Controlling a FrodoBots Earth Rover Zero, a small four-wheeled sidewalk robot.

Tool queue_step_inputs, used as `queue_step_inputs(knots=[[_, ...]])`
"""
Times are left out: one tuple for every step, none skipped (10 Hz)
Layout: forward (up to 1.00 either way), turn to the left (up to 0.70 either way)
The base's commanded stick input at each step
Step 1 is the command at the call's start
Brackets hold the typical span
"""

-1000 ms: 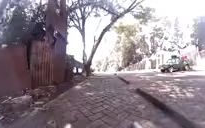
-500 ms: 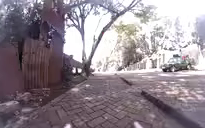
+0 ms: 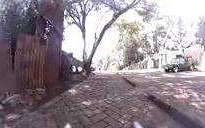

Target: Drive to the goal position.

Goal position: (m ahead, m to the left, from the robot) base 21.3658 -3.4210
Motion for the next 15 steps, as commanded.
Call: queue_step_inputs(knots=[[0.7, 0.0], [0.7, -0.15], [0.7, -0.32], [0.7, -0.35], [0.7, -0.35], [0.7, -0.35], [0.7, -0.35], [0.7, -0.3], [0.7, -0.15], [0.7, 0.0], [0.7, 0.0], [0.7, 0.0], [0.7, 0.0], [0.7, 0.0], [0.7, 0.0]])
